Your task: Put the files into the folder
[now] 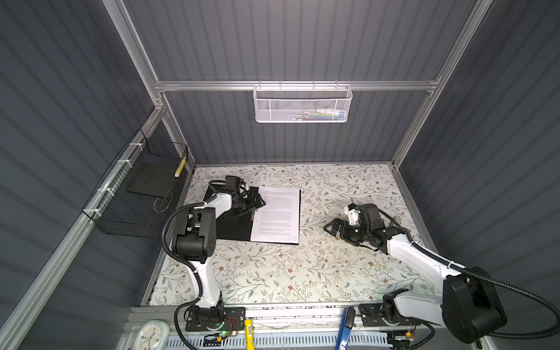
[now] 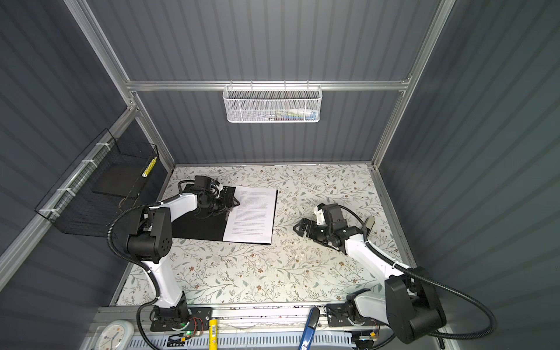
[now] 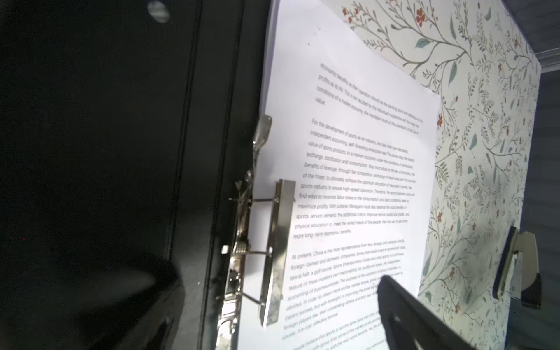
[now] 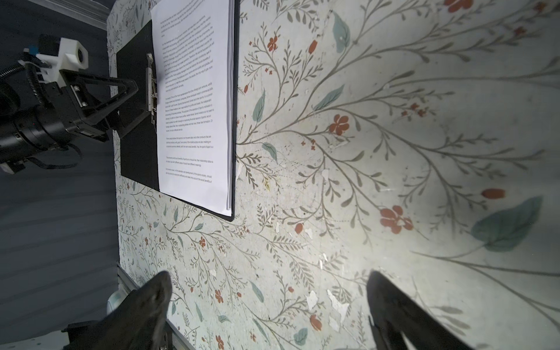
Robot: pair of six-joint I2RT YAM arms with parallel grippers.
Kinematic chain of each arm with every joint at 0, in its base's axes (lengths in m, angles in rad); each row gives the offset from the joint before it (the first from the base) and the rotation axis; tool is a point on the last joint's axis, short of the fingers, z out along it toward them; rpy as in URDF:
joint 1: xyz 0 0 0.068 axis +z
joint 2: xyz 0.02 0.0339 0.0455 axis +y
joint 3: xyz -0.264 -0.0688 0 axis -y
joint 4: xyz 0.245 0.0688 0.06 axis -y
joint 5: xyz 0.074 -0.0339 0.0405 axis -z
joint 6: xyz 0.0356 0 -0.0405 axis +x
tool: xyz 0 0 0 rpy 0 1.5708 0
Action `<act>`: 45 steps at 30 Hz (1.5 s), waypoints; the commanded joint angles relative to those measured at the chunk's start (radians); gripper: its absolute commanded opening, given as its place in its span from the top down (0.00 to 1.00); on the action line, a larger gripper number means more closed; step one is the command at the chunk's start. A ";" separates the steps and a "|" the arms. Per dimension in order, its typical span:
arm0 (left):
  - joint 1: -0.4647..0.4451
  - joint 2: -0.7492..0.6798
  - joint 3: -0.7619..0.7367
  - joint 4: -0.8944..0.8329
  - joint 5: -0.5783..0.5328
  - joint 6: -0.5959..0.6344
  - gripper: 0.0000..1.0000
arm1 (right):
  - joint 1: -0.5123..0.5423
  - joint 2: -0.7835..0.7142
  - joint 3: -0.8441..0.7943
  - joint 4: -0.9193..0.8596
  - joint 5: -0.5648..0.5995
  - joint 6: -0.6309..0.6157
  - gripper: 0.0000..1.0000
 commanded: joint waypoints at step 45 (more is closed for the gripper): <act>-0.499 -0.197 -0.135 0.221 -0.103 -0.395 0.00 | -0.178 0.121 0.237 -0.104 -0.106 -0.084 0.01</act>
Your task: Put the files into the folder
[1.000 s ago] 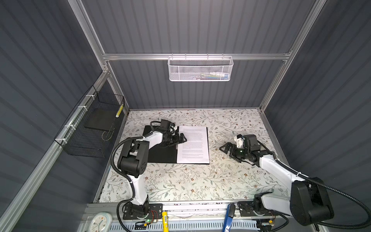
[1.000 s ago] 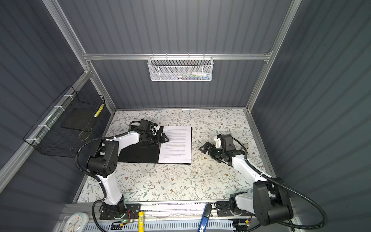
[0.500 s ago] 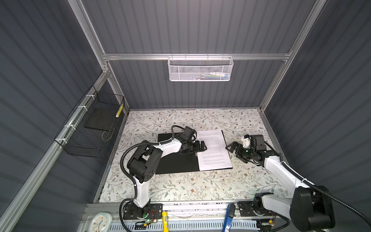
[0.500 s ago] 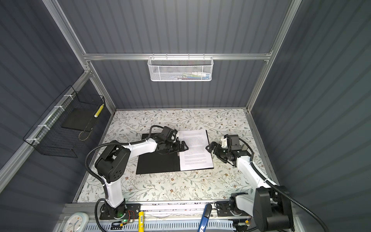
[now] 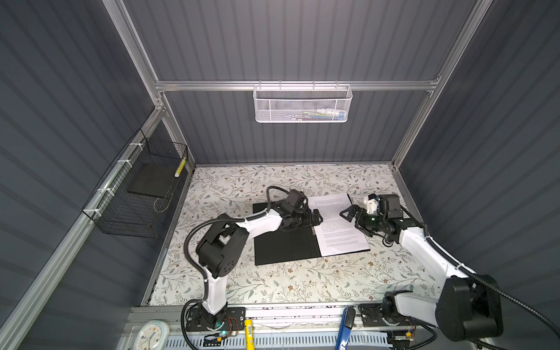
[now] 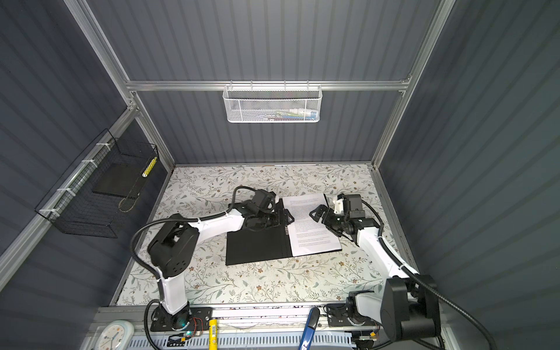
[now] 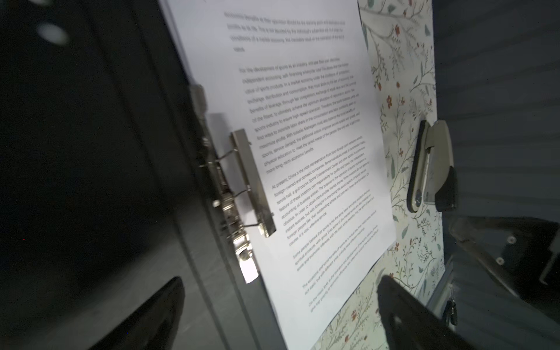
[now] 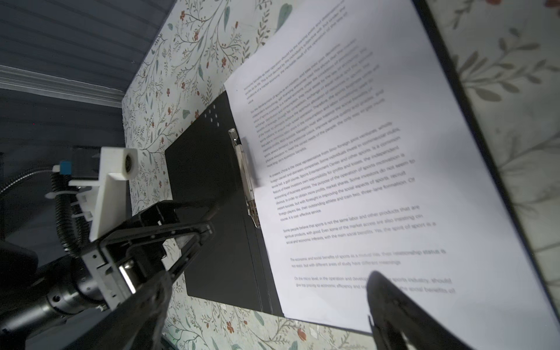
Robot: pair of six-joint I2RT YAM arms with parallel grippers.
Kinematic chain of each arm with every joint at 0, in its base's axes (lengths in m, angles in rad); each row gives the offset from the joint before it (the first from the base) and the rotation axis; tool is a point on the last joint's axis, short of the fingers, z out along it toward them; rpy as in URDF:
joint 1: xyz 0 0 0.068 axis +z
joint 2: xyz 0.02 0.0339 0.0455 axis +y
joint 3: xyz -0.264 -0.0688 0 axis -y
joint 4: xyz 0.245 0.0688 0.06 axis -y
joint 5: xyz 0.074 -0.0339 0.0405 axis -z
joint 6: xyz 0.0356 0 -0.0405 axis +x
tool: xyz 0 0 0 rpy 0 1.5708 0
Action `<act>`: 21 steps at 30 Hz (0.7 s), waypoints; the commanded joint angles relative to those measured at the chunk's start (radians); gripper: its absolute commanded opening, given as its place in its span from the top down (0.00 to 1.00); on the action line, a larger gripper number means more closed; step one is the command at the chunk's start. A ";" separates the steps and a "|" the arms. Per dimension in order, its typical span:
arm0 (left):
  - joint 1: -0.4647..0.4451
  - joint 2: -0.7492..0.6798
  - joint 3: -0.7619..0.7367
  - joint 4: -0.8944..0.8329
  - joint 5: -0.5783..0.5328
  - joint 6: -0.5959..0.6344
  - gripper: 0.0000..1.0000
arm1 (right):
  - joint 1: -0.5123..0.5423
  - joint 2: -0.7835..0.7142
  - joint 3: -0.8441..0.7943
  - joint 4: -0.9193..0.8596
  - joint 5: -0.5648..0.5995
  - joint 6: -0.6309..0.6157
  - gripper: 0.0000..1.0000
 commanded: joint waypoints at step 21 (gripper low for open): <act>0.248 -0.329 -0.527 0.138 0.258 -0.036 0.00 | 0.226 0.793 0.710 -0.072 -0.155 -0.209 0.01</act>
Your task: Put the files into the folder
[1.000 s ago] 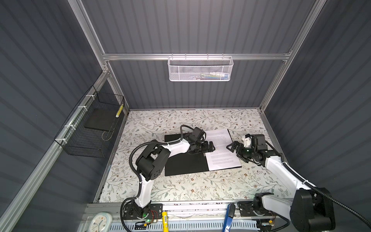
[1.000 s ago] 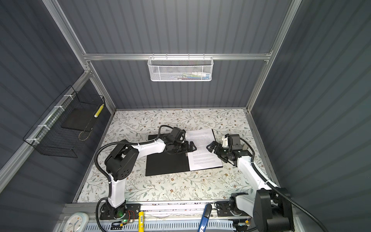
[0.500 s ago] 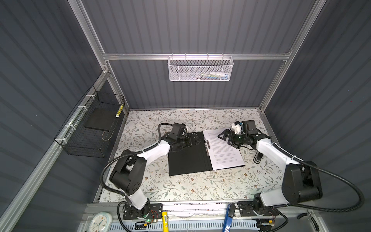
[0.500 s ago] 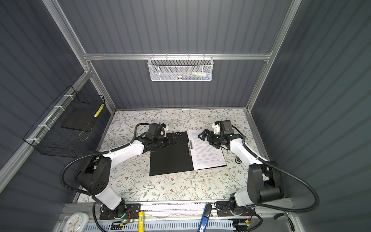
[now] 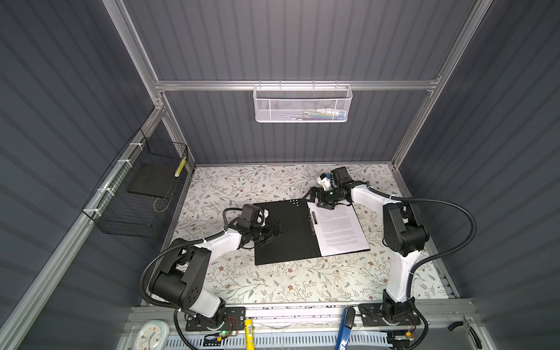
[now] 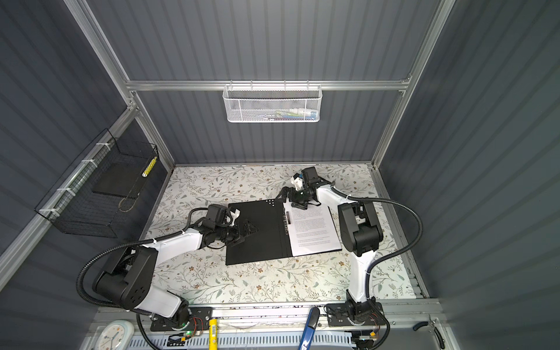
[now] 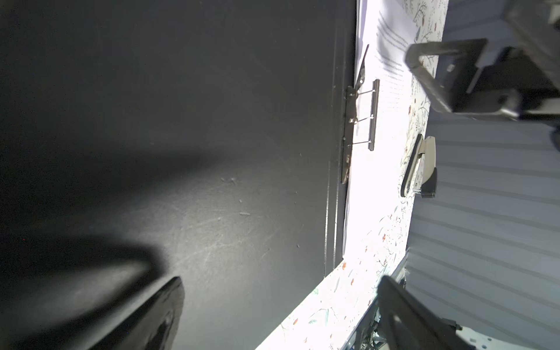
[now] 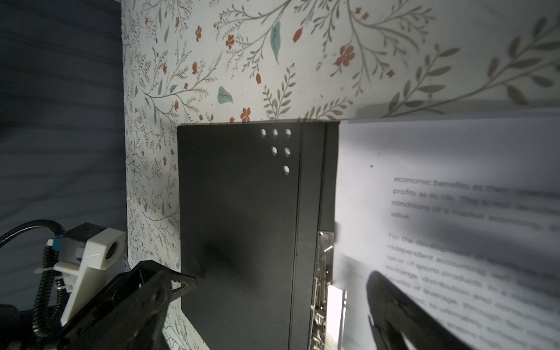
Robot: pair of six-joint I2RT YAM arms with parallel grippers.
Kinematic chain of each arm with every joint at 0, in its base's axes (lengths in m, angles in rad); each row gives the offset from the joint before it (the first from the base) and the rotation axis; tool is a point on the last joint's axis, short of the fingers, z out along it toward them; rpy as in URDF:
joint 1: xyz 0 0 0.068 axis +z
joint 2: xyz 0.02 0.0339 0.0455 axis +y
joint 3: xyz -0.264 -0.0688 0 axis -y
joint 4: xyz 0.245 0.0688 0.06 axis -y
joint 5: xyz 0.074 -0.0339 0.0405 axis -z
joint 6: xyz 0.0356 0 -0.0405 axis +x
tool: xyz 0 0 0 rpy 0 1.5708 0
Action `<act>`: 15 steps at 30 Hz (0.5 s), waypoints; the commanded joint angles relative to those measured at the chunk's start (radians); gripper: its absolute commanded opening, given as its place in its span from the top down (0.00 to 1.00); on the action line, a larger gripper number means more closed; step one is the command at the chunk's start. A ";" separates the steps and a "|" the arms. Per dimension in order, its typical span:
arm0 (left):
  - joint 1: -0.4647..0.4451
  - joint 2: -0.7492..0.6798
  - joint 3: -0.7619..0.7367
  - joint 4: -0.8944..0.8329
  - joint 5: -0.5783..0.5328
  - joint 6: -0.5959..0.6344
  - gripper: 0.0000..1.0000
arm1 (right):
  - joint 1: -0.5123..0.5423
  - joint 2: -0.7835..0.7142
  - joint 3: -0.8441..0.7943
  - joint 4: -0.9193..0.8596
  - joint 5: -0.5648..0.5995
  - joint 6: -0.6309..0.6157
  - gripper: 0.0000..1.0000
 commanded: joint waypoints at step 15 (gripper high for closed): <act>0.001 0.003 -0.048 -0.006 0.006 0.030 0.00 | 0.029 0.171 0.173 -0.095 -0.059 -0.038 0.01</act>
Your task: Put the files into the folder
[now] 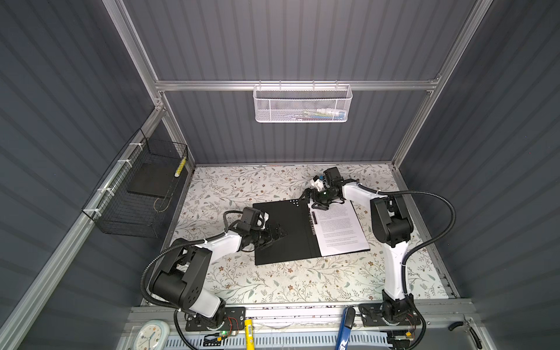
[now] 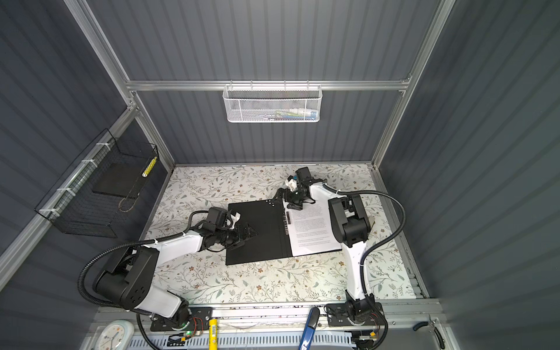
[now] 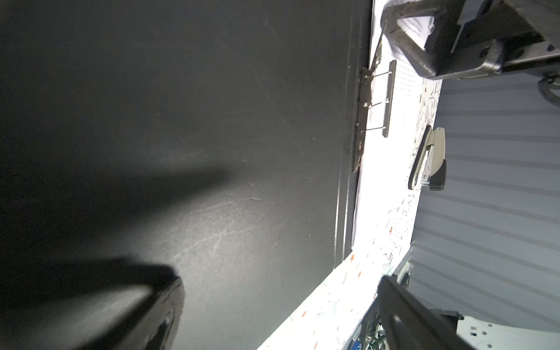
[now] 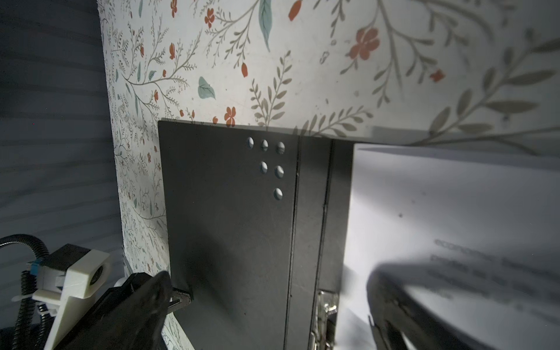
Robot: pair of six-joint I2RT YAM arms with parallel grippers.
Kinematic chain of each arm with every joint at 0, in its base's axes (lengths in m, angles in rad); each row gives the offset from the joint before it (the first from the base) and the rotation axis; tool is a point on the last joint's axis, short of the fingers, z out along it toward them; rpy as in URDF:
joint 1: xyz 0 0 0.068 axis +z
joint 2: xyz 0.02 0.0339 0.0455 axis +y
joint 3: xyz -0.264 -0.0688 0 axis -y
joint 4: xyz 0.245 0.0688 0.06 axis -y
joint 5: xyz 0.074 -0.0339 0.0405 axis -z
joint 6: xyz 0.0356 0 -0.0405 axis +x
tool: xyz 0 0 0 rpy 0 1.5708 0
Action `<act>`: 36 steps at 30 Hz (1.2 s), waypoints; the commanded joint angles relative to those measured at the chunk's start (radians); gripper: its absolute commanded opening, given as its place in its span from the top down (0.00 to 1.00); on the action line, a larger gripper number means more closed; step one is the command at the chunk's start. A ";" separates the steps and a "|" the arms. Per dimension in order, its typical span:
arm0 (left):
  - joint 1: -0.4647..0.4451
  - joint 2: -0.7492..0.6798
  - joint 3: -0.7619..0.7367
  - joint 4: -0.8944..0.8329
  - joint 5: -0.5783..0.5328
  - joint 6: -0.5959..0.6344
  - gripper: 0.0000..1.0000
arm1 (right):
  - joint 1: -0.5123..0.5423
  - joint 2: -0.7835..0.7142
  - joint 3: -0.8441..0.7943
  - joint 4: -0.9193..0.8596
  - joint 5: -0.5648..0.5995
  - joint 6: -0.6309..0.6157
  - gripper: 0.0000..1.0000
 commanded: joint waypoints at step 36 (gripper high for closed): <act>0.002 0.051 -0.050 0.037 -0.012 0.016 0.00 | 0.047 -0.100 -0.030 -0.032 -0.157 -0.017 0.01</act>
